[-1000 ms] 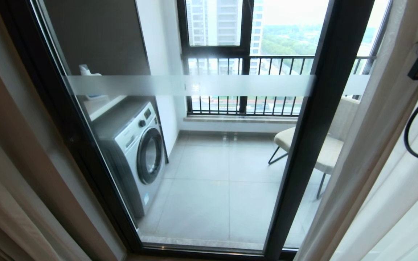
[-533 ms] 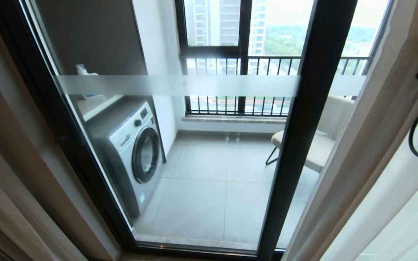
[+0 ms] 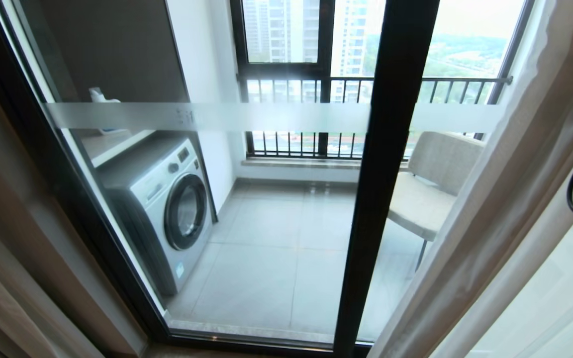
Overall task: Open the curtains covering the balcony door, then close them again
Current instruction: Pull the inner curtains open on both sides
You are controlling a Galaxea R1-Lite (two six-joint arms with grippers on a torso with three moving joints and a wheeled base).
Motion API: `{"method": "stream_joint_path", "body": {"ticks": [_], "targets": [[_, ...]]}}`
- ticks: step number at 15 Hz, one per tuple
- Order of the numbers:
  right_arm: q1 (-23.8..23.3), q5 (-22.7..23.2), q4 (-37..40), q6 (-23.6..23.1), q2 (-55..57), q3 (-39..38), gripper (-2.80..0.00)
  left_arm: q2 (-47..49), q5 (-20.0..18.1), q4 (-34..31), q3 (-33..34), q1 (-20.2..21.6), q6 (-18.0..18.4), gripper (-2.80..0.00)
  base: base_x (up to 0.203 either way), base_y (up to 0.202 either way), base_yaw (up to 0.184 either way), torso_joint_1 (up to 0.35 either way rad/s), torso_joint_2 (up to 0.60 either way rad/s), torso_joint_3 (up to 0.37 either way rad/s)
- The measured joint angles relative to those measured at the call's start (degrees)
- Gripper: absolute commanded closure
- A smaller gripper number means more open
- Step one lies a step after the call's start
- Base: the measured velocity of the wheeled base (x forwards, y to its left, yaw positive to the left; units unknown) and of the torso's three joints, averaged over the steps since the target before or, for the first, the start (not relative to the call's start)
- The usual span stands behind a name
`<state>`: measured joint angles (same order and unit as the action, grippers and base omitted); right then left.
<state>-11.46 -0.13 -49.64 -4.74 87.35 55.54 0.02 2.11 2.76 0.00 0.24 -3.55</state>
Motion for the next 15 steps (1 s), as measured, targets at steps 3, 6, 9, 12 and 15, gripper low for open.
{"method": "stream_joint_path", "body": {"ticks": [3,6,9,12,15], "targets": [[-1.4,0.0,0.0,0.0,-0.2,0.0,0.00,0.0,0.0,0.0,0.0,0.0,0.0,0.00,0.000,-0.190,0.001,0.000,0.00,0.003],[-2.9,0.0,0.3,0.0,-0.6,0.0,0.00,0.0,0.0,-0.1,0.0,0.0,-0.1,0.00,0.000,-0.192,0.003,0.005,0.00,0.001],[-4.7,0.0,0.1,0.0,-1.2,-0.3,0.00,0.0,0.0,-0.1,0.0,0.0,-0.1,0.00,0.000,-0.192,0.001,0.002,0.00,0.004],[-6.4,0.0,0.2,0.0,-2.2,-1.7,0.00,0.0,0.0,-0.1,0.0,0.0,-0.1,0.00,0.000,-0.186,0.004,0.004,0.00,0.005],[-8.2,0.0,0.1,0.0,-3.6,-3.2,0.00,0.0,0.0,-0.1,0.0,0.0,-0.1,0.00,0.000,-0.192,0.000,0.005,0.00,0.005]]}}
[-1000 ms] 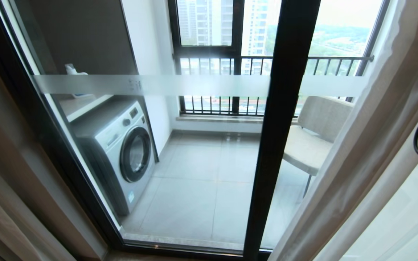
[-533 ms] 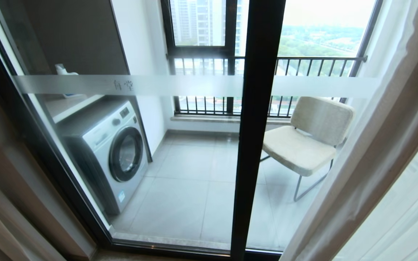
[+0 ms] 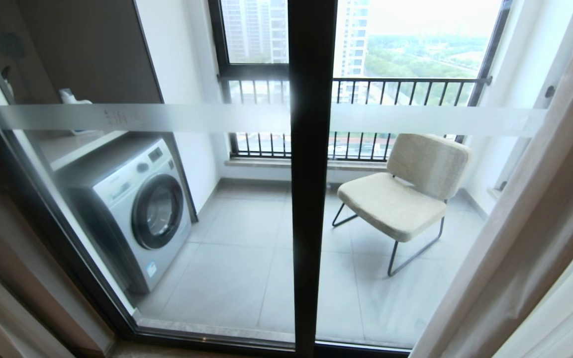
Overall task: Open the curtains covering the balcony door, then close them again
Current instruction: Pull the inner curtains open on both sides
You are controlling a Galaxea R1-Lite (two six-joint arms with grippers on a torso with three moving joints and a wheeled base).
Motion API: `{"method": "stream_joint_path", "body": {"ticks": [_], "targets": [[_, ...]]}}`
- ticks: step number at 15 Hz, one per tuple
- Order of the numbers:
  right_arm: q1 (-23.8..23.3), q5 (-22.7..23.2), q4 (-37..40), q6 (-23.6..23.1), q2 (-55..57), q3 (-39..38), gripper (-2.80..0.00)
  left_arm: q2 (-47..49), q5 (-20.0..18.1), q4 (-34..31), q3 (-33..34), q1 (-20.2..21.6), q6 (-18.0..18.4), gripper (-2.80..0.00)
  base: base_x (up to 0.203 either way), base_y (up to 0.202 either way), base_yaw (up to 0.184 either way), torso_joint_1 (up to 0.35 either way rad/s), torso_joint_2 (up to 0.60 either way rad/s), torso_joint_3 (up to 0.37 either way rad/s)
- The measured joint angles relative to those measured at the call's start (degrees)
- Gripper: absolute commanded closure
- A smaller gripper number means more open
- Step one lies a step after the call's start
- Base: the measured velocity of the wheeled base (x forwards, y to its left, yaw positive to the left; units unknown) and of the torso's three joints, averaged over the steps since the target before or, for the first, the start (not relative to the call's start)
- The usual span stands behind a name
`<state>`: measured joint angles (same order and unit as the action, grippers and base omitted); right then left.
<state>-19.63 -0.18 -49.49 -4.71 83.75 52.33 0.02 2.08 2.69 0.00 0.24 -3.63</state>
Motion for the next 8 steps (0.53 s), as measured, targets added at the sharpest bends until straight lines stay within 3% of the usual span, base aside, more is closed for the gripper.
{"method": "stream_joint_path", "body": {"ticks": [8], "targets": [[-3.7,0.1,0.1,0.0,-2.1,-1.3,0.00,0.0,0.0,0.0,0.0,0.0,0.0,0.00,0.000,-0.191,-0.001,0.002,0.00,0.001]]}}
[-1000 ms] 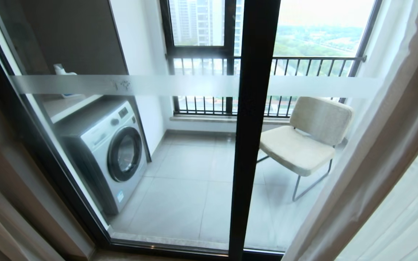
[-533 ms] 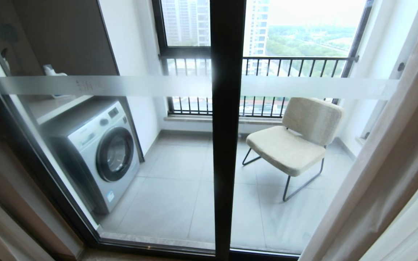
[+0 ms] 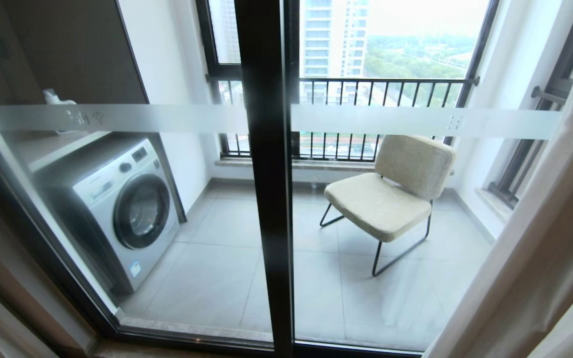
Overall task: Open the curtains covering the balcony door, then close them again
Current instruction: Pull the inner curtains open on both sides
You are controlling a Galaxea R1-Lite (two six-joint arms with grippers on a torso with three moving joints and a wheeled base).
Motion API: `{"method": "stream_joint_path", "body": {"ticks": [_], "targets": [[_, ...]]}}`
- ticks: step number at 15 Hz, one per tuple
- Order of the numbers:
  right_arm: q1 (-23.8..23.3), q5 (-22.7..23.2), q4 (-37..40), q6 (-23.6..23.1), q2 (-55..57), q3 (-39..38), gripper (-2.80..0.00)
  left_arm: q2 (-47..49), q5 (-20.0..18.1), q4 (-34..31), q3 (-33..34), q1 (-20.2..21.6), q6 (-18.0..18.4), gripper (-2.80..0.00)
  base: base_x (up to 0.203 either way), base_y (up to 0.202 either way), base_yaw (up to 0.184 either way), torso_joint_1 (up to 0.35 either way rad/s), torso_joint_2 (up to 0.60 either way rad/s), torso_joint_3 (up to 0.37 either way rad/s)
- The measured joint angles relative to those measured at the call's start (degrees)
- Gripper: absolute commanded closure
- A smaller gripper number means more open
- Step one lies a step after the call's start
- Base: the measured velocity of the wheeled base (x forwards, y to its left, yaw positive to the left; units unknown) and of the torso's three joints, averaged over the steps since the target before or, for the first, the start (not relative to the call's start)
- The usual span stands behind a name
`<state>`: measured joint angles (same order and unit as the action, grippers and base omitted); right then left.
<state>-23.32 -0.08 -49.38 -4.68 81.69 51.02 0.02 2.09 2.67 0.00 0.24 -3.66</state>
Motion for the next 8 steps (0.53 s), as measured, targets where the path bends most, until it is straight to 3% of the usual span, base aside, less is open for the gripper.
{"method": "stream_joint_path", "body": {"ticks": [8], "targets": [[-1.7,0.1,0.4,0.1,-0.5,0.1,0.00,0.0,0.0,0.0,0.0,0.0,0.0,0.00,0.000,-0.190,-0.001,0.002,0.00,0.002]]}}
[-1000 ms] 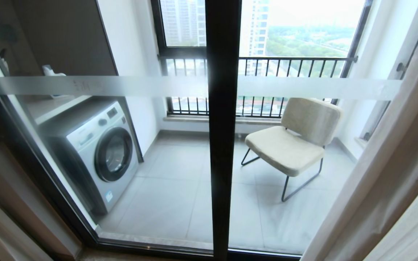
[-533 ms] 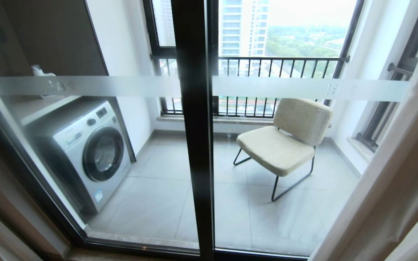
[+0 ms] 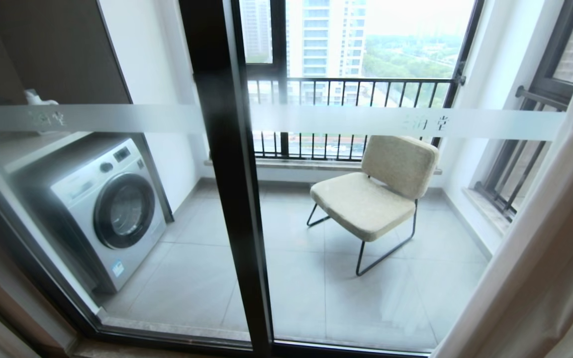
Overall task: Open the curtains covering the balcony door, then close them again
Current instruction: Pull the inner curtains open on both sides
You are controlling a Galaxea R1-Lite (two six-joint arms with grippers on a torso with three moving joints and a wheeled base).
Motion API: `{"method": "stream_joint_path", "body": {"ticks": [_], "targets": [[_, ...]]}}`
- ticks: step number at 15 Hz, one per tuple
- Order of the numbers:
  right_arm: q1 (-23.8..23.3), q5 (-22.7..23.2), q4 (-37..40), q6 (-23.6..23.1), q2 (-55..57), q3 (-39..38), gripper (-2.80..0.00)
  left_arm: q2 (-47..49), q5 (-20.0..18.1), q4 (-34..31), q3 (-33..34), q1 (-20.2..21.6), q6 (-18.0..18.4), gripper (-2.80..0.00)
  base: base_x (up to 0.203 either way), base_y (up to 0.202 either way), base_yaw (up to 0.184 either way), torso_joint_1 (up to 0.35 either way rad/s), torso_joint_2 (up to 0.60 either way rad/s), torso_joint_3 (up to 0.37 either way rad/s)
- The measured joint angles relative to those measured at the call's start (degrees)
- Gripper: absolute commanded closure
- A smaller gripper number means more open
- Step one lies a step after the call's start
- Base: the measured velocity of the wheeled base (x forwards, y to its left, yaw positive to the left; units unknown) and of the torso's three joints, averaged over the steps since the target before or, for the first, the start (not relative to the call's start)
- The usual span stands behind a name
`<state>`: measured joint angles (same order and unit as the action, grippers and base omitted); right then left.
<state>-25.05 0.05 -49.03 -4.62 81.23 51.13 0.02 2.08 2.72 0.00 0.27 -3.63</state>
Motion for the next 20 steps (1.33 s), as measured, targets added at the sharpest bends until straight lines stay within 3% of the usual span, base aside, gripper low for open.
{"method": "stream_joint_path", "body": {"ticks": [14,20], "targets": [[-0.2,0.0,-0.5,0.0,-0.2,-0.5,0.00,0.0,0.0,0.0,0.0,0.0,0.0,0.00,0.000,-0.188,-0.001,0.001,0.00,0.002],[-0.2,0.0,-0.3,0.0,-0.1,-0.4,0.00,0.0,0.0,-0.1,0.0,0.0,0.1,0.00,0.000,-0.013,0.000,0.000,0.00,0.000]]}}
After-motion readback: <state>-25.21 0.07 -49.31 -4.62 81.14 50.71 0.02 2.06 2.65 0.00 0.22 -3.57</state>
